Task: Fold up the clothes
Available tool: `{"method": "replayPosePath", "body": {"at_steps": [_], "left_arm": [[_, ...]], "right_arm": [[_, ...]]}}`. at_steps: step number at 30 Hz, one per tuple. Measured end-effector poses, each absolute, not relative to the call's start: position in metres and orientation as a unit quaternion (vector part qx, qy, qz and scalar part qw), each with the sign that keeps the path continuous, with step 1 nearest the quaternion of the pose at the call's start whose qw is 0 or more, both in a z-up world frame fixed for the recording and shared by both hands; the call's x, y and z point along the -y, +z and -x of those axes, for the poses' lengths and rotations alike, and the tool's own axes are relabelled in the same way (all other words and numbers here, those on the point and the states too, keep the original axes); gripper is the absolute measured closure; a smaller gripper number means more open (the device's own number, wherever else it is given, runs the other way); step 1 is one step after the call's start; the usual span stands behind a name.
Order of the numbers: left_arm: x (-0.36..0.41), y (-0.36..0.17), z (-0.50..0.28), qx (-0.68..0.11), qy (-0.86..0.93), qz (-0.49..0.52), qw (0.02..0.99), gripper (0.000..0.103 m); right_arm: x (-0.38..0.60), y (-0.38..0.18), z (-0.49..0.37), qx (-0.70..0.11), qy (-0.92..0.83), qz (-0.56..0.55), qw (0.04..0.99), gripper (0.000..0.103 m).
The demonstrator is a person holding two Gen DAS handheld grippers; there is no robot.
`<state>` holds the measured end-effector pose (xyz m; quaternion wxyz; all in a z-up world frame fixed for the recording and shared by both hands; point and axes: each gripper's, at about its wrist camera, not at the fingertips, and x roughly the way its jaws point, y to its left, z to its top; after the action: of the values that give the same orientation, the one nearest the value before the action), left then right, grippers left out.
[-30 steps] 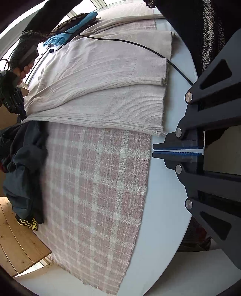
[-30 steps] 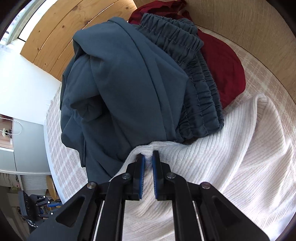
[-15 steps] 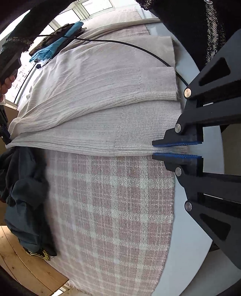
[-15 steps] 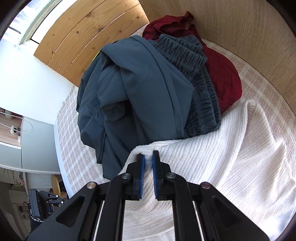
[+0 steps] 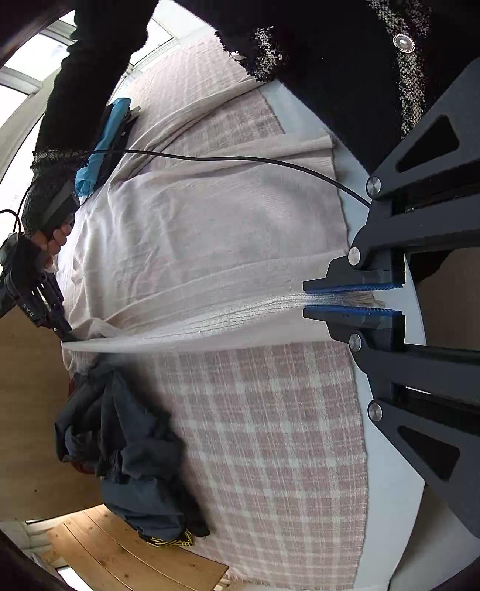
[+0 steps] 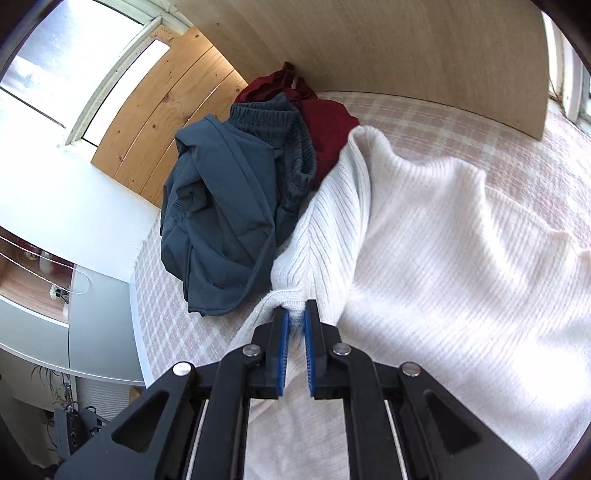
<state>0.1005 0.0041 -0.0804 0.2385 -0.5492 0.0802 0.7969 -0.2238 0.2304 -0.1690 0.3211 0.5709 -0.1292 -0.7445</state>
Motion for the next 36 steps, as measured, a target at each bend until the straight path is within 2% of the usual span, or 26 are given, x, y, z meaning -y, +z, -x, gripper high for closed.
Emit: {"method": "replayPosePath", "body": {"at_steps": [2,7,10,11,12,13,15,17,19,23,27,28,29,30,33,36], "left_arm": [[-0.02,-0.094,-0.102,-0.084,0.78,0.563,0.26,0.097],[-0.033,-0.129,-0.105,-0.088,0.738,0.61,0.276,0.093],[-0.018,-0.118,-0.105,-0.06,0.746,0.607,0.269,0.082],[-0.01,-0.109,-0.104,-0.05,0.755,0.599,0.262,0.072],[-0.002,-0.101,-0.104,-0.041,0.764,0.591,0.255,0.065],[0.007,-0.095,-0.1,-0.034,0.776,0.583,0.239,0.061],[0.018,-0.094,-0.087,-0.023,0.784,0.581,0.218,0.061],[0.023,-0.099,-0.072,-0.02,0.786,0.583,0.205,0.061],[0.01,-0.12,-0.059,-0.046,0.775,0.597,0.203,0.061],[-0.011,-0.141,-0.048,-0.068,0.759,0.611,0.215,0.06],[-0.017,-0.143,-0.045,-0.067,0.76,0.607,0.223,0.053],[-0.017,-0.144,-0.045,-0.067,0.761,0.605,0.225,0.053],[-0.018,-0.144,-0.045,-0.068,0.761,0.604,0.227,0.053],[-0.018,-0.144,-0.046,-0.069,0.762,0.603,0.227,0.053],[-0.018,-0.145,-0.047,-0.064,0.765,0.601,0.222,0.053],[-0.018,-0.145,-0.049,-0.063,0.766,0.602,0.219,0.054]], "right_arm": [[-0.248,-0.178,0.213,0.131,-0.743,-0.582,0.305,0.095],[-0.249,-0.204,0.212,0.05,-0.7,-0.658,0.275,0.091],[-0.257,-0.174,0.226,0.05,-0.712,-0.637,0.292,0.078],[-0.26,-0.163,0.239,0.062,-0.724,-0.625,0.284,0.065],[-0.263,-0.153,0.253,0.076,-0.737,-0.613,0.276,0.057],[-0.262,-0.145,0.268,0.085,-0.752,-0.596,0.268,0.056],[-0.249,-0.134,0.297,0.052,-0.782,-0.566,0.257,0.055],[-0.226,-0.136,0.32,-0.045,-0.801,-0.551,0.23,0.055],[-0.214,-0.145,0.337,-0.096,-0.797,-0.554,0.221,0.055],[-0.201,-0.164,0.347,-0.152,-0.767,-0.563,0.269,0.055],[-0.188,-0.184,0.354,-0.189,-0.751,-0.562,0.291,0.055],[-0.187,-0.189,0.355,-0.176,-0.743,-0.569,0.306,0.059],[-0.186,-0.189,0.355,-0.165,-0.739,-0.571,0.319,0.085],[-0.185,-0.189,0.354,-0.153,-0.735,-0.572,0.331,0.093],[-0.18,-0.16,0.339,-0.197,-0.761,-0.519,0.337,0.094],[-0.2,-0.116,0.342,-0.181,-0.821,-0.448,0.304,0.095]]}}
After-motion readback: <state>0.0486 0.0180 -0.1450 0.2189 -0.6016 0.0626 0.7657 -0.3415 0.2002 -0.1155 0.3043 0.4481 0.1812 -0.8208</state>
